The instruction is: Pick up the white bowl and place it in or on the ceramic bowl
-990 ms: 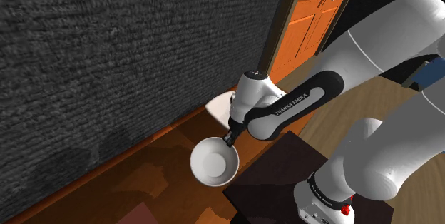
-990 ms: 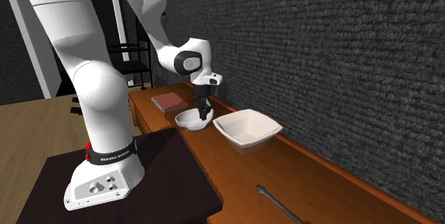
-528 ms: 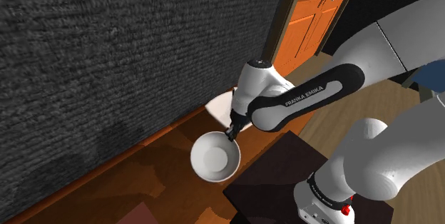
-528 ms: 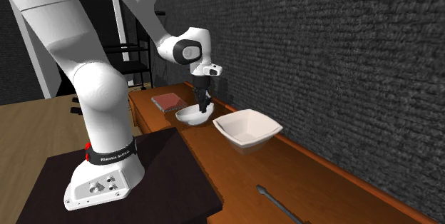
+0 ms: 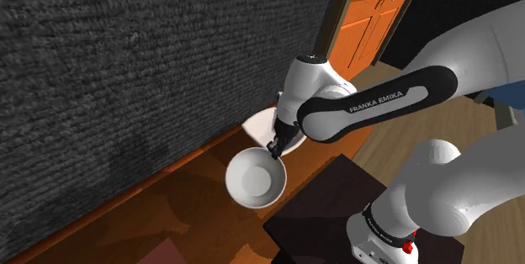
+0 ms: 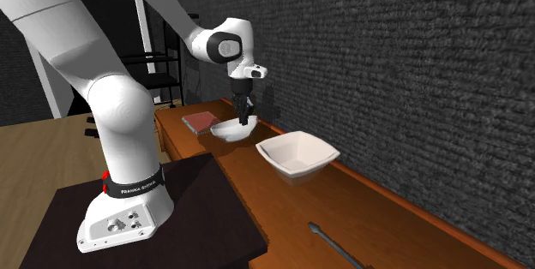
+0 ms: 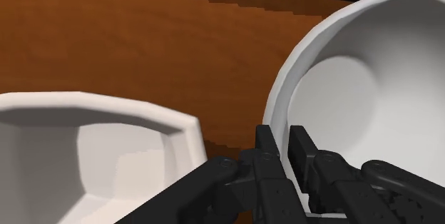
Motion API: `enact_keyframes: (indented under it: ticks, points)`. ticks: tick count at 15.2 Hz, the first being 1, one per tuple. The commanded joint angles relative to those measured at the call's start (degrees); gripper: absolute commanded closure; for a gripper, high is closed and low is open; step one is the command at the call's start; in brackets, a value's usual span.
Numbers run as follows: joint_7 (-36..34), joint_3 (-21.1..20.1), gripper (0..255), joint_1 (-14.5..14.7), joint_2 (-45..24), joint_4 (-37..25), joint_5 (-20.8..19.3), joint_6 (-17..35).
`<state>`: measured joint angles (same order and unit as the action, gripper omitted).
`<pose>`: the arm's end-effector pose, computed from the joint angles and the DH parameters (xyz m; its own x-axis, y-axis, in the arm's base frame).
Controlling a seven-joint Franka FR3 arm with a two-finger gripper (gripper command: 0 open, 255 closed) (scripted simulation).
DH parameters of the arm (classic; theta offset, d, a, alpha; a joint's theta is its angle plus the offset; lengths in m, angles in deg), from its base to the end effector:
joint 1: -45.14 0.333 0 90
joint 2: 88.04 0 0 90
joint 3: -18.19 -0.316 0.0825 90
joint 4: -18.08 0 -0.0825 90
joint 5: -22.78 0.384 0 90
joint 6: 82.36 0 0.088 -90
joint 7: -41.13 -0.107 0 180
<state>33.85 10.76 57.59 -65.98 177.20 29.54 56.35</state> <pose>0.3498 0.1230 0.3264 0.9922 0.1228 0.0224 0.1235 -0.9917 -0.0347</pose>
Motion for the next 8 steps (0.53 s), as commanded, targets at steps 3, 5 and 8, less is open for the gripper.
enact_keyframes:
  ticks: [3, 5, 8]
  points:
    - [-0.1, 0.2, 255, 0.0, 2.8, -1.4, -0.2, -4.2]
    - [-0.1, 0.3, 255, -0.1, 4.0, -2.2, -0.2, -6.2]
    - [-0.2, 0.5, 255, -0.1, 5.7, -3.4, -0.4, -9.1]
